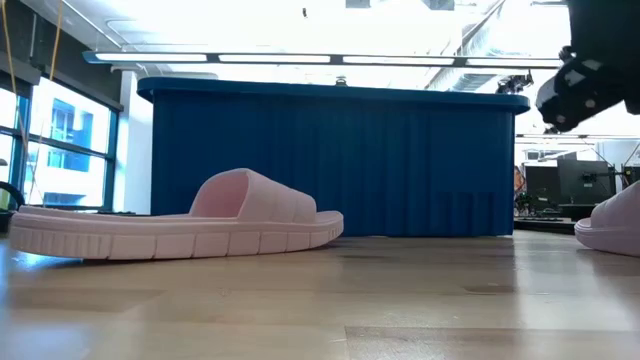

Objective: Pick and place slides into bin
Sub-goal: Put the right pink slide into the blue bin

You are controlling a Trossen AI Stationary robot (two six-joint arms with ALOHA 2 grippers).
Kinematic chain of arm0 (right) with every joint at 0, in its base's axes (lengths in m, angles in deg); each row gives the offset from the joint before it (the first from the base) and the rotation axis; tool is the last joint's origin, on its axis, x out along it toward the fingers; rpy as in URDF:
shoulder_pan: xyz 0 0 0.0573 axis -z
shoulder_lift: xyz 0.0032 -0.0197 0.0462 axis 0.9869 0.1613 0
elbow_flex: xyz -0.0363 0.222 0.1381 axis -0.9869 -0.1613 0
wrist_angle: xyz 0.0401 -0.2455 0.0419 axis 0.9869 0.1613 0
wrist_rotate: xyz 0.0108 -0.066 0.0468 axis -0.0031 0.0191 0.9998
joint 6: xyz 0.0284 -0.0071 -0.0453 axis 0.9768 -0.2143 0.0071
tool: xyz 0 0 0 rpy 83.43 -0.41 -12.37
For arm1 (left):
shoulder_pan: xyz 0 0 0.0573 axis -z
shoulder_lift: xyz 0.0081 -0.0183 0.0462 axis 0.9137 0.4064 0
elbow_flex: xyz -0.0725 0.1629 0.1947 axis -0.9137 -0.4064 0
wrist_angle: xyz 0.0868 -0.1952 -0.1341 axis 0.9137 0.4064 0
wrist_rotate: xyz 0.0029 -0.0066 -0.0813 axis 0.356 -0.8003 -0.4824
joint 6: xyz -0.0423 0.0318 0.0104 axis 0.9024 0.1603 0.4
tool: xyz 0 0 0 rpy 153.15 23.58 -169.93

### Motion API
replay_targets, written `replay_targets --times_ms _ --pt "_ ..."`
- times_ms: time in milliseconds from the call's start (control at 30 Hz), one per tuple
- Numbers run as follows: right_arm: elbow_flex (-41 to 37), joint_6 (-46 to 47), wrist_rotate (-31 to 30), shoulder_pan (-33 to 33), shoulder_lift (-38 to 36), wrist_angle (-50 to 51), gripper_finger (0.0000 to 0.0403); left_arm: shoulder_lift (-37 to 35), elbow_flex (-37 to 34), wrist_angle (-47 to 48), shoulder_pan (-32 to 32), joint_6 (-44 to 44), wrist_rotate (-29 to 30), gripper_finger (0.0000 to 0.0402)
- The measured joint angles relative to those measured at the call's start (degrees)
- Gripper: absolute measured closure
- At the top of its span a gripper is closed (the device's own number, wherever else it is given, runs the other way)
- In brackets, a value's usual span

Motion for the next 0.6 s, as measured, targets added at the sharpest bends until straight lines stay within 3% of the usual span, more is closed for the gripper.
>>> replay_targets --times_ms 233,600 --pt "2.21 -0.38 -8.14 -0.39 -0.02 -0.02 0.0304 0.0 0.0 -0.03 0.0 0.42 0.0 0.0169" --pt "2.22 -4.7 -9.62 -0.39 -0.02 0.0 0.0305 0.02 0.0 -0.09 0.0 0.46 0.0 0.0169"
